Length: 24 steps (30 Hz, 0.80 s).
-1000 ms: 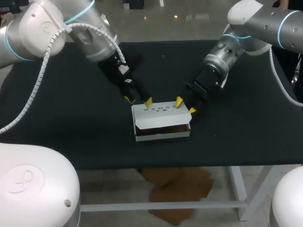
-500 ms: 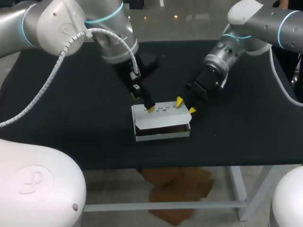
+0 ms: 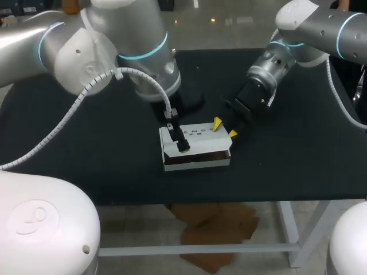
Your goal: Assemble the packaging by folding the flat box into shape, placing the metal phone stand inside, and closing the box properly
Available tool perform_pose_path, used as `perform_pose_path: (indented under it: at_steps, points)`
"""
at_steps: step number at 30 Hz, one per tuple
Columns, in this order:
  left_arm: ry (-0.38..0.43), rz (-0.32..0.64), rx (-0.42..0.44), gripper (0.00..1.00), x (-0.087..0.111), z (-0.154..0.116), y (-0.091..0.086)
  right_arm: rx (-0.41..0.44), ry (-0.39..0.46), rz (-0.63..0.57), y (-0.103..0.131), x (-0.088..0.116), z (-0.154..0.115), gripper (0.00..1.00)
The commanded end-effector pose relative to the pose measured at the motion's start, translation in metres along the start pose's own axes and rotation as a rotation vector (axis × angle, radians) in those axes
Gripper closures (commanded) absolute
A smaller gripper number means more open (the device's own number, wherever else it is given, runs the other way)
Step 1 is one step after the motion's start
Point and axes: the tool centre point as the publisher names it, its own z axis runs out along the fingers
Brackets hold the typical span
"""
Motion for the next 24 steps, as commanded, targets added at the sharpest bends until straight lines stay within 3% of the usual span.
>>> perform_pose_path:
  at_steps: [1, 2, 13, 18, 24]
  points:
    - [-0.08, -0.05, -0.052, 0.0, 0.002, 0.007, -0.006, 0.007, -0.003, 0.001, 0.003, 0.001, -0.001, 0.53]
    - [-0.112, -0.083, -0.096, 0.0, 0.0, 0.008, -0.008, 0.007, -0.003, 0.001, 0.003, 0.001, -0.001, 0.53]
    - [-0.11, -0.066, -0.103, 0.0, 0.0, 0.007, -0.008, 0.007, -0.003, 0.001, 0.003, 0.001, -0.001, 0.52]
    - [-0.049, 0.005, -0.098, 0.0, -0.003, 0.021, -0.01, 0.007, -0.003, 0.001, 0.003, 0.001, -0.001, 0.53]
    - [-0.039, 0.0, -0.086, 0.0, -0.006, 0.034, -0.007, 0.007, -0.003, 0.001, 0.003, 0.001, -0.001, 0.53]
